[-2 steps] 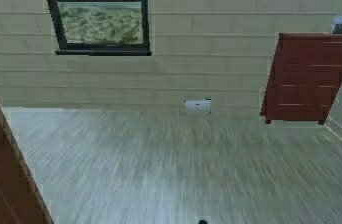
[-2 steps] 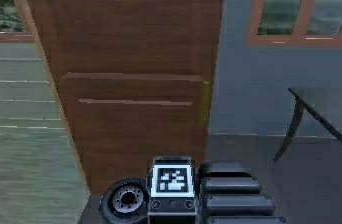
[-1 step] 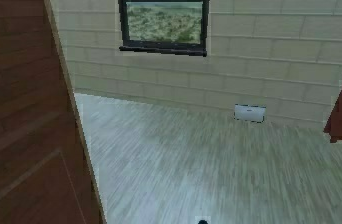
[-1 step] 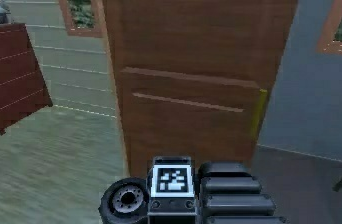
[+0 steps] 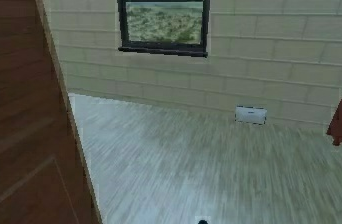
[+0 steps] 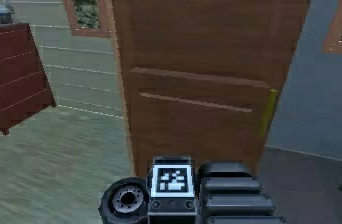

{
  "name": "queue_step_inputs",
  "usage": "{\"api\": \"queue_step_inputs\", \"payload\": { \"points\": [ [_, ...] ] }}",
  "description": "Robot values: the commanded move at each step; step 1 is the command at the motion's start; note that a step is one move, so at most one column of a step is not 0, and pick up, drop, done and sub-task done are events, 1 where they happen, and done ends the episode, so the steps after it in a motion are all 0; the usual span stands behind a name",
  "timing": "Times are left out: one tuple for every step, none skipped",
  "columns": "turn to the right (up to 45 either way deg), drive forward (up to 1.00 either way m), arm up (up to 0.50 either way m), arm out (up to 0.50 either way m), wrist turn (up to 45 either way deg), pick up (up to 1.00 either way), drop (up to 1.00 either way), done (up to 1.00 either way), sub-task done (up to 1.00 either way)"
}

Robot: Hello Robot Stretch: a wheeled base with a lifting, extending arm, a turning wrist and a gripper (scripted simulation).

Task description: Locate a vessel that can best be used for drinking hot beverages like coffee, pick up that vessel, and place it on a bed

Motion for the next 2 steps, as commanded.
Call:
{"api": "queue_step_inputs", "payload": {
  "points": [
    [0.0, 0.85, 0.0, 0.0, 0.0, 0.0, 0.0, 0.0, 0.0],
    [-45.0, 0.0, 0.0, 0.0, 0.0, 0.0, 0.0, 0.0, 0.0]
  ]
}}
